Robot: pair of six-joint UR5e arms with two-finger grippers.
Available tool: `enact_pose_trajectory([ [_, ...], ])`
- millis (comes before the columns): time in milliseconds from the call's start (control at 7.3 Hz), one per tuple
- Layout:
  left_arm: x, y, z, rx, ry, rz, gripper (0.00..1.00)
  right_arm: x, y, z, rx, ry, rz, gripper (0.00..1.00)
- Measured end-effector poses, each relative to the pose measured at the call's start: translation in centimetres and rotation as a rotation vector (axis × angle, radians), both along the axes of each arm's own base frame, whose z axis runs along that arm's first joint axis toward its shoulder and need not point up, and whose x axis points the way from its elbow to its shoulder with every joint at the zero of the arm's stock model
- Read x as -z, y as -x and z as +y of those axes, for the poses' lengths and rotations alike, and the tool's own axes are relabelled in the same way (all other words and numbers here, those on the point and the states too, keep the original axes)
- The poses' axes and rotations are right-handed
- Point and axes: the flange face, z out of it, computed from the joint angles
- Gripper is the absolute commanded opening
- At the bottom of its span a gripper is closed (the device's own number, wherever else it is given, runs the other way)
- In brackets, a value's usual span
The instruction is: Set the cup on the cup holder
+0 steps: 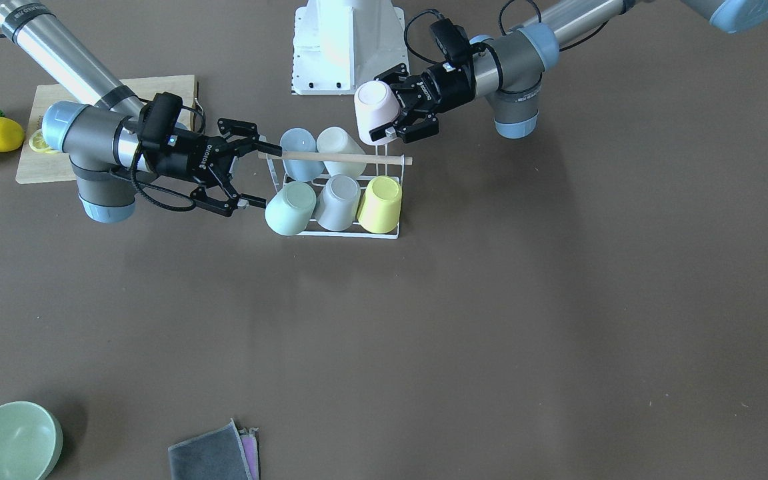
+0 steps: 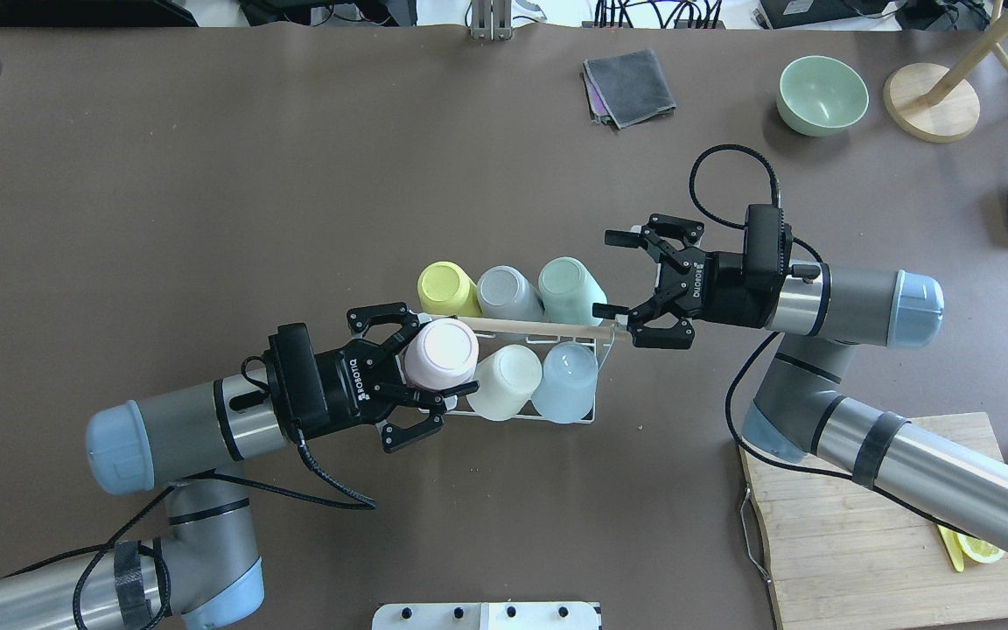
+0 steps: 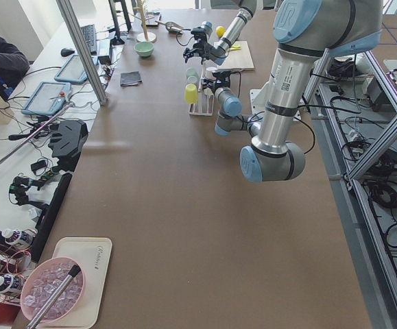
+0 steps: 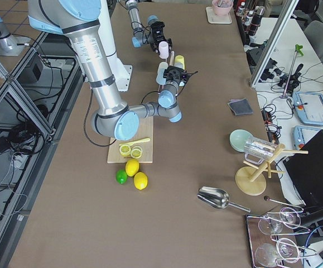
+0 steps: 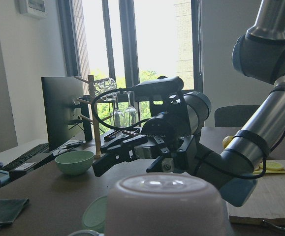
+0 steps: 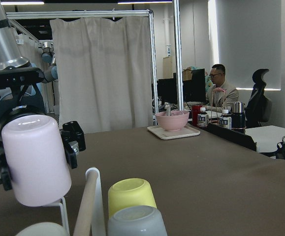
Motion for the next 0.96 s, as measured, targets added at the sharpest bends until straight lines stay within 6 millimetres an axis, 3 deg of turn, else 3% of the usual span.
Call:
enact_pose_trajectory([
  [274, -0.1, 0.0, 0.0, -0.001, -0.001, -0.002, 0.61, -2.0, -3.8, -2.6, 0.077, 0.028, 0.116, 1.00],
  [411, -0.2, -0.1, 0.0, -0.001, 0.000, -0.006, 0.98, -3.1, -6.7, -4.4, 0.118, 0.047, 0.199, 1.00],
  [685, -0.2, -0.1, -0.1, 0.004, 0.005, -0.005, 0.98, -5.5, -13.4, -8.1, 0.213, 0.134, 0.385, 1.00],
  [959, -0.3, -0.1, -0.1, 0.008, 0.007, -0.004, 0.98, -7.6, -18.2, -10.7, 0.277, 0.304, 0.504, 1.00],
])
